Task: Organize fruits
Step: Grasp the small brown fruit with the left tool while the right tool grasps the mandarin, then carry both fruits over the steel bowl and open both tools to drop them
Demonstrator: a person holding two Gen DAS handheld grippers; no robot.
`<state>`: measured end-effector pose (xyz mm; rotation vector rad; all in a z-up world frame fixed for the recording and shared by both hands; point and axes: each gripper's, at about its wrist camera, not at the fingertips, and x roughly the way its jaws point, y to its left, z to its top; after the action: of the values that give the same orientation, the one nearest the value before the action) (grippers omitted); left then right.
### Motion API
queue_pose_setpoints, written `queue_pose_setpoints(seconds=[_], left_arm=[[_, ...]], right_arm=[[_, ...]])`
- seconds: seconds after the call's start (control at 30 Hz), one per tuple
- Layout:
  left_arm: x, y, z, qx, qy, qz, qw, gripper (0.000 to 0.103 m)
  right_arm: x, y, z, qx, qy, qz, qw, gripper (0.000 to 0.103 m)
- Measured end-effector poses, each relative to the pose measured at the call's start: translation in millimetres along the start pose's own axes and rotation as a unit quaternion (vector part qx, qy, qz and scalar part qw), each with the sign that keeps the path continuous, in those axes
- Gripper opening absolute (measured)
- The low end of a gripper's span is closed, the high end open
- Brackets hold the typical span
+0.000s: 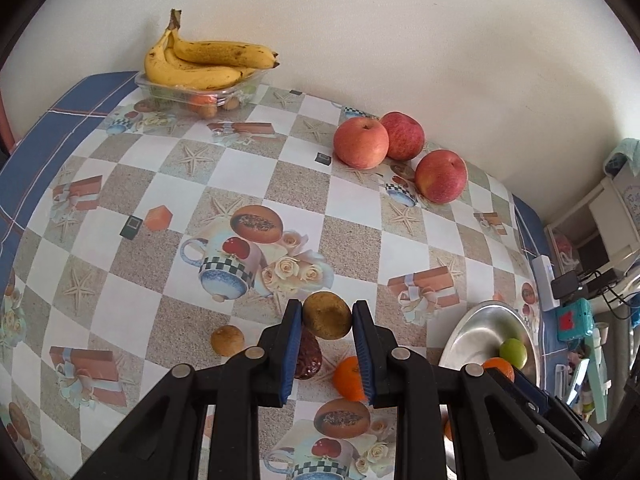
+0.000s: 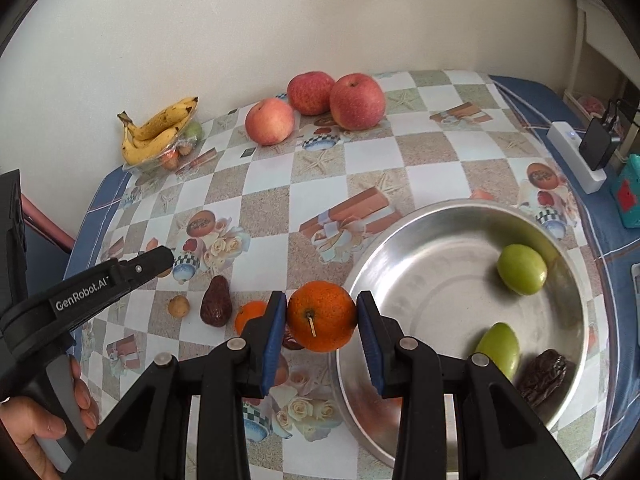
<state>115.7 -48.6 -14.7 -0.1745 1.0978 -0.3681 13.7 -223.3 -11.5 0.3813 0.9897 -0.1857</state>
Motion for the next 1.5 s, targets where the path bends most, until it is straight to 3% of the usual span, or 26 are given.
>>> queue_pose_setpoints(seconds=[0.33,0.73,0.97,1.5], left_arm=[[5.2,-28.5,-9.5,0.026,0.006,-0.006,0.9996,0.027],[22.6,-89.9,-39.8,0.090,0.050,-0.059,0.9929,0.027],[33.2,-118.3,-58.4,0.135,0.062,-0.064,0.9868,0.027],[50.7,-131.7,-74.4,0.167,0.090,-0.059,0.9801,0.029]], right_arm=[[3.5,-28.5,2.7,0.014,0.011,-0.019,1.000,0.038],[-0.4,-99.8,3.3,0.105,0.013,-0.051,0.993,0.038],[-1.5,-107.4,3.6,0.113,0.012,-0.060,0.992,0.038],[14.0,-105.5,-1.4,0.108,0.041,-0.065,0.991,0.038]])
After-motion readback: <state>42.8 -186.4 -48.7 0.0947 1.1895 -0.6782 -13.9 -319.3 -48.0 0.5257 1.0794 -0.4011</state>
